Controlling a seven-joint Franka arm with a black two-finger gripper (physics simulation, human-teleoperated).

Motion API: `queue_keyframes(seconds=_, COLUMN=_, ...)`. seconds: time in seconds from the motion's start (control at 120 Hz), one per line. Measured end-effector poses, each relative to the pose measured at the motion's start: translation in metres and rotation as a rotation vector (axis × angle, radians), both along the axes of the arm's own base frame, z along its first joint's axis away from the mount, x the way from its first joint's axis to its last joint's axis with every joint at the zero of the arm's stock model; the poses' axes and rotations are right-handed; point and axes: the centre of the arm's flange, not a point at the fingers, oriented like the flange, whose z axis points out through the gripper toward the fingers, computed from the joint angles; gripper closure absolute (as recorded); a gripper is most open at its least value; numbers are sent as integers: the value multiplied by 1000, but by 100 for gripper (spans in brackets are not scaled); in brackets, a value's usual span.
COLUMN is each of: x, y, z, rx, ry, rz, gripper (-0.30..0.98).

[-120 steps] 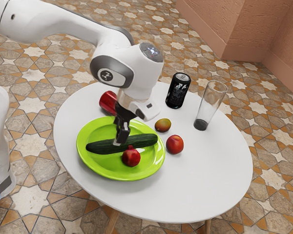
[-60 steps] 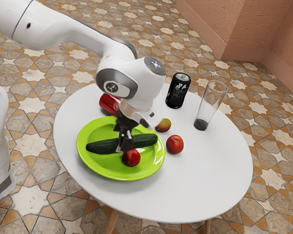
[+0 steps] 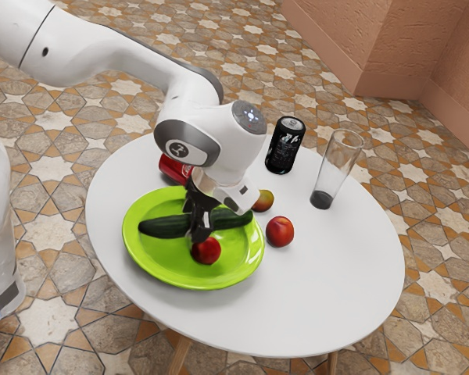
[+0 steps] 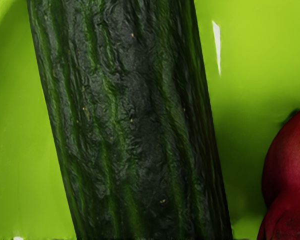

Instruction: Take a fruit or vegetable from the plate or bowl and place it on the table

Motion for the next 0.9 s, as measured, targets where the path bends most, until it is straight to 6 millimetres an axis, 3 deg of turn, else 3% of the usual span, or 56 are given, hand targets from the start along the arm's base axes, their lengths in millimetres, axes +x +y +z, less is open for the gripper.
queue_keyframes(seconds=0.125, x=0, y=1, z=3, rx=14, ry=-5, rz=12, gripper=44)
queue_keyframes(seconds=0.217, x=2, y=1, z=9, rx=33, ry=-19, rz=14, gripper=47)
queue_keyframes(seconds=0.35, x=9, y=-2, z=51, rx=36, ry=-78, rz=28, gripper=50)
queue_keyframes(seconds=0.417, x=13, y=-6, z=83, rx=29, ry=-127, rz=31, gripper=52)
queue_keyframes(seconds=0.508, x=16, y=-37, z=130, rx=17, ry=-206, rz=-29, gripper=52)
queue_keyframes(seconds=0.567, x=16, y=-59, z=149, rx=8, ry=-237, rz=-71, gripper=50)
queue_keyframes(seconds=0.675, x=14, y=-97, z=158, rx=-9, ry=-242, rz=-151, gripper=52)
queue_keyframes(seconds=0.808, x=51, y=-123, z=167, rx=-51, ry=-250, rz=-200, gripper=52)
queue_keyframes(seconds=0.9, x=87, y=-139, z=142, rx=-71, ry=-207, rz=-226, gripper=52)
